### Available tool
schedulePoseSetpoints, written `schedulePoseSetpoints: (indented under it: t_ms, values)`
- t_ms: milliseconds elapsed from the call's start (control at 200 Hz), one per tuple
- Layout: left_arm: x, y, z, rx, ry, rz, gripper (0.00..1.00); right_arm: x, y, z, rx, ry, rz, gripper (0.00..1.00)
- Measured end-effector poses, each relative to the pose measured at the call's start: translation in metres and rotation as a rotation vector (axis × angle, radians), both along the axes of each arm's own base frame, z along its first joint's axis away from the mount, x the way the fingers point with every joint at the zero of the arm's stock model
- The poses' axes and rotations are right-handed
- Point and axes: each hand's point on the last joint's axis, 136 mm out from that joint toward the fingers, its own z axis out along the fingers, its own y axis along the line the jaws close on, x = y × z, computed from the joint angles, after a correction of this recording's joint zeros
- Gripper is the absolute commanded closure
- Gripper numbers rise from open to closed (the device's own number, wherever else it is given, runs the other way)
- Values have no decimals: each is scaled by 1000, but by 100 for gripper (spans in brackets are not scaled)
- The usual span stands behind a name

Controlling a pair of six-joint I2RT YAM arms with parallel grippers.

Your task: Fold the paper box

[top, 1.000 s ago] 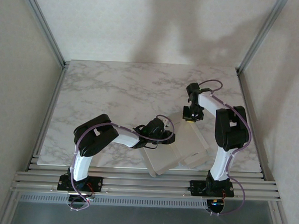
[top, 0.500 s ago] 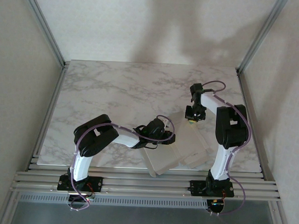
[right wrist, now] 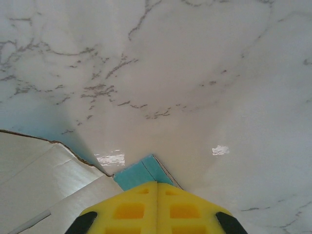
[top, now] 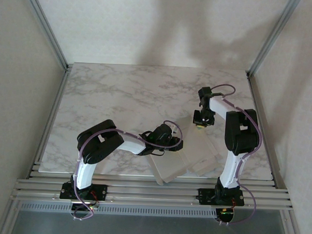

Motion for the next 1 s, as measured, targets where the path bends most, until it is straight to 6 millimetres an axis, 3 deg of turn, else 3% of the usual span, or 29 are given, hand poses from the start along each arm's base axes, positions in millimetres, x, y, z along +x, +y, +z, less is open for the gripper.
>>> schedulePoseSetpoints:
  t_ms: [255, 571, 1001]
  values:
    - [0, 0, 0, 4, -6, 2, 78, 20, 9, 17, 35, -61, 14, 100]
    - [0, 0, 0, 5, -9, 4, 78, 10, 5, -4, 21, -21, 20, 100]
    - [0, 0, 0, 8, -12, 8, 78, 10, 6, 0, 31, -48, 18, 100]
